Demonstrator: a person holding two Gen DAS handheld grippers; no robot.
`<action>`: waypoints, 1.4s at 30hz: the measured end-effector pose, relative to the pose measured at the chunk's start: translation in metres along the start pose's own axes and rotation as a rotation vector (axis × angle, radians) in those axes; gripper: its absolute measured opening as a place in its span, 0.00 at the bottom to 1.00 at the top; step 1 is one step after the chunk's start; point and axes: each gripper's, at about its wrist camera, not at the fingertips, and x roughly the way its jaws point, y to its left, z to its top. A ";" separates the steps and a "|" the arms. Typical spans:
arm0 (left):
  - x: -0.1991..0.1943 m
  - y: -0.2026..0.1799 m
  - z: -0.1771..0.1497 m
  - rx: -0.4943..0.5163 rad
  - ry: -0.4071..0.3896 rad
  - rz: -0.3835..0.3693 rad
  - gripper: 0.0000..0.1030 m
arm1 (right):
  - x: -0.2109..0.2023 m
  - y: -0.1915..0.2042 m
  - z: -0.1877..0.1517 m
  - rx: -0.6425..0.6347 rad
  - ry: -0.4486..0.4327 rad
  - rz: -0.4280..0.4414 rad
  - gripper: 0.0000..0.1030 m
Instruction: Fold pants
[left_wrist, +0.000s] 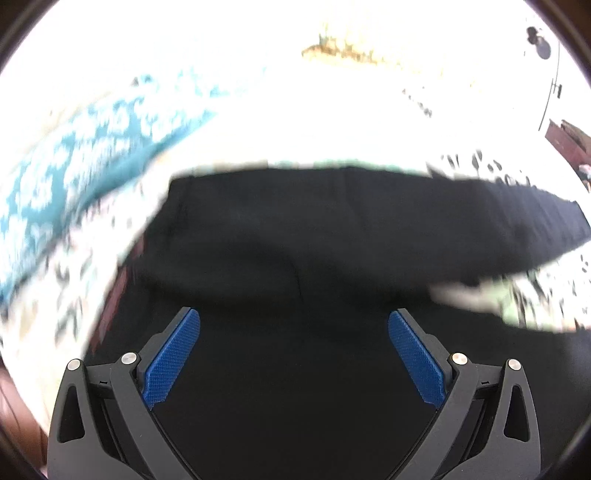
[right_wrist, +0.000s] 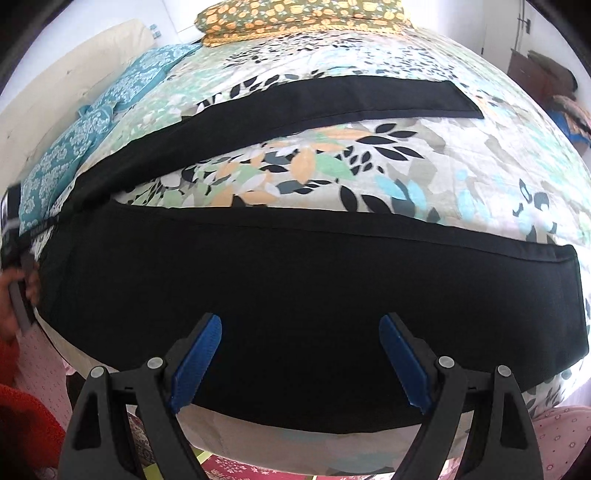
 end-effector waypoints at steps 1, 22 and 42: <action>0.002 0.003 0.011 -0.003 -0.038 0.002 0.99 | 0.002 0.006 0.002 -0.005 0.005 0.004 0.84; 0.097 0.031 0.016 -0.022 0.063 -0.005 1.00 | 0.113 0.146 0.082 0.097 -0.060 0.105 0.94; 0.098 0.031 0.017 -0.023 0.064 -0.003 1.00 | 0.143 0.156 0.085 -0.079 -0.152 -0.027 1.00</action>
